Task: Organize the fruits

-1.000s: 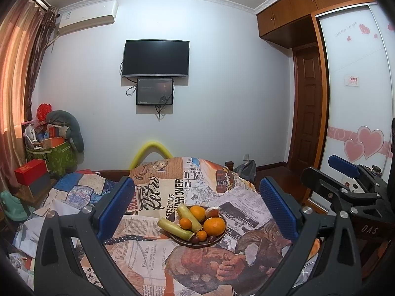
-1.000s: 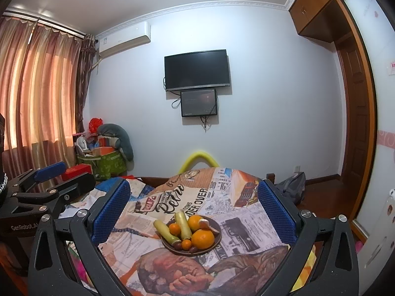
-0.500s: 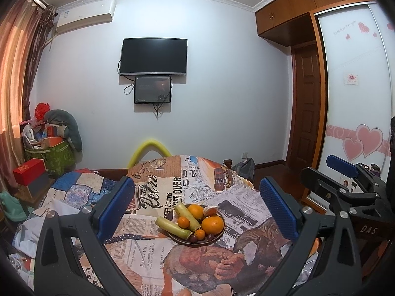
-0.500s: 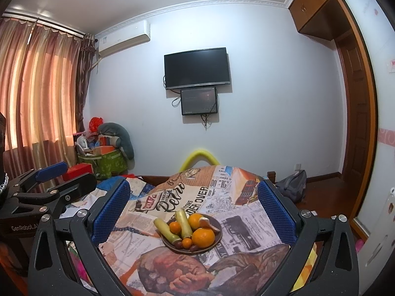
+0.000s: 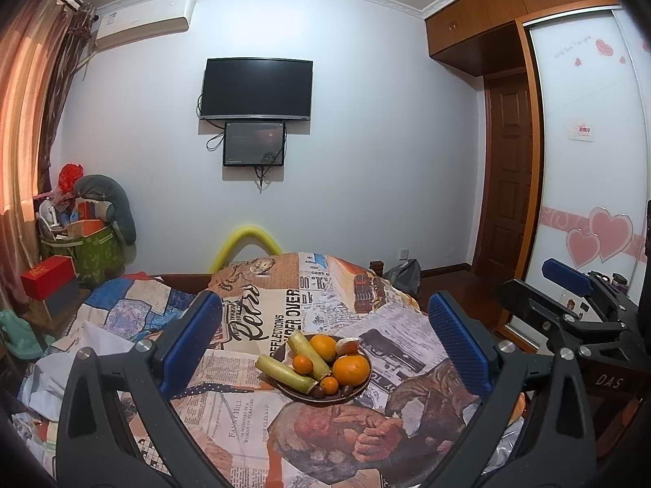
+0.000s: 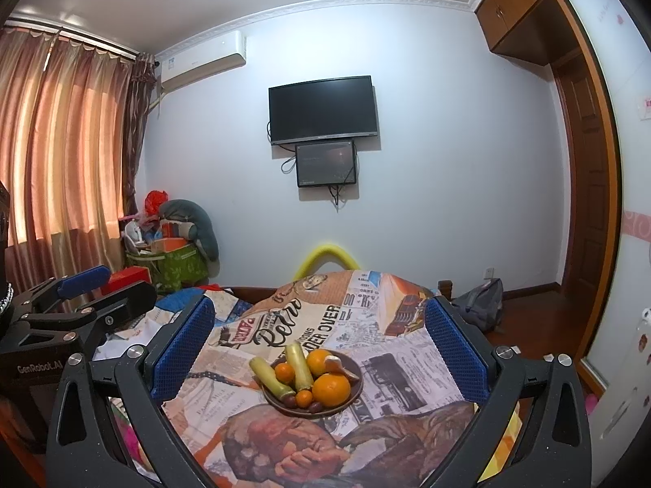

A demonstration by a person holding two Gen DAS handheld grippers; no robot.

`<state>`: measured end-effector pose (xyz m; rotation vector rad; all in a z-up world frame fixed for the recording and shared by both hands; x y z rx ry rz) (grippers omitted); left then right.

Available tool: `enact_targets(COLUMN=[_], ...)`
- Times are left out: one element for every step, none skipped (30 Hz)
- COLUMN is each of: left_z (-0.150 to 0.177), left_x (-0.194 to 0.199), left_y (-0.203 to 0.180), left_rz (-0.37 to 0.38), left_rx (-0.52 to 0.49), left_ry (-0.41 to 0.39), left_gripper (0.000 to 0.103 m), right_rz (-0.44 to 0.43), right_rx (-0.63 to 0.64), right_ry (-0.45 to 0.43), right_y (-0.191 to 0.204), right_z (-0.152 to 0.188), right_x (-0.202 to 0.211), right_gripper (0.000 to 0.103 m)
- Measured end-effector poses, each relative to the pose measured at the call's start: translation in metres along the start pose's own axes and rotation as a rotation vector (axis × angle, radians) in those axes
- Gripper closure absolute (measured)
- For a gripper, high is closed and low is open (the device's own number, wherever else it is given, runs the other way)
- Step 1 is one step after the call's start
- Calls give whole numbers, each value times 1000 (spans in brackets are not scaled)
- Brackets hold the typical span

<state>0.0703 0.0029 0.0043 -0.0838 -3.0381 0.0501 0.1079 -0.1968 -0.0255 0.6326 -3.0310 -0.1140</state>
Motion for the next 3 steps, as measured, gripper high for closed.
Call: enact_targets(left_z=[0,0,1], left_x=[-1,-3,-3], left_y=[0,0,0], left_rz=[1,1,1], left_rx=[1,2,2], left_ry=[2,3,4], left_gripper=[0,0,0], right_rz=[1,1,2], right_rx=[0,-1,-1], right_ry=[1,2,3], right_y=[0,-1,-2], right_z=[0,1,1], right_x=[0,-1,-2], right_gripper=[0,0,0])
Point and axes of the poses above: each gripper's, at about its wrist camera, not at the fingertips, and x roughly against the way its jaws point, y to its left, z to its underside, the point moved 4 cm from there along -x, roughly the way its jaws point, and after that the axes turned 7 degrees about -y, right-handed, at the moved point
